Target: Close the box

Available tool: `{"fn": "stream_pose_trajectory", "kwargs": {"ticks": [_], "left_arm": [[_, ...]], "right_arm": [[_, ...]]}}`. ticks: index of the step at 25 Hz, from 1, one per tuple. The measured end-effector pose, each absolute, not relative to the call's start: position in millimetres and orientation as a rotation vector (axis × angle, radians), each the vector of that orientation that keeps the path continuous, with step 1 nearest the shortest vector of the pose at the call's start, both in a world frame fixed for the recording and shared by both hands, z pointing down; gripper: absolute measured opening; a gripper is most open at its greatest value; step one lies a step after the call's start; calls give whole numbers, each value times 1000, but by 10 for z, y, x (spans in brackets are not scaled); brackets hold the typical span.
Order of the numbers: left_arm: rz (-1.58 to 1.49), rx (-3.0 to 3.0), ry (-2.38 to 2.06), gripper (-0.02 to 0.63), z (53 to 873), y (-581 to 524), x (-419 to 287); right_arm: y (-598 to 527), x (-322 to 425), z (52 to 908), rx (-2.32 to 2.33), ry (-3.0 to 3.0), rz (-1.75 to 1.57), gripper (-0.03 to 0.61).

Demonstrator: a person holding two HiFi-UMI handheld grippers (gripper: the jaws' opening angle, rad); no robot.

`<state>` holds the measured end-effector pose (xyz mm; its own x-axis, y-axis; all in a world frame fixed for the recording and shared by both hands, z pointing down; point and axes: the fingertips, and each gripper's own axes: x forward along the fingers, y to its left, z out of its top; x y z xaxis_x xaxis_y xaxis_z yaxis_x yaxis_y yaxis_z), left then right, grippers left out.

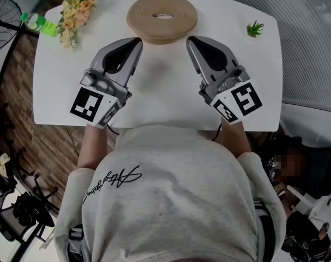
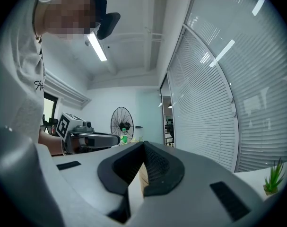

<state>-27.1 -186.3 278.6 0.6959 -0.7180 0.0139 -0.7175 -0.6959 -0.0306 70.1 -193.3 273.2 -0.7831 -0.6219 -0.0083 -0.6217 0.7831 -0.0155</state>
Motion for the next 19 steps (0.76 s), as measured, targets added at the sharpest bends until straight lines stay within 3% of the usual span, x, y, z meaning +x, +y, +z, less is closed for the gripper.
{"fn": "stream_pose_trajectory", "kwargs": {"ticks": [19], "left_arm": [[-36,-2868,1212,-2,2774,-1866,-269]], "right_arm": [[-1934,694,2727,-1031,2954,-19,-1]]}}
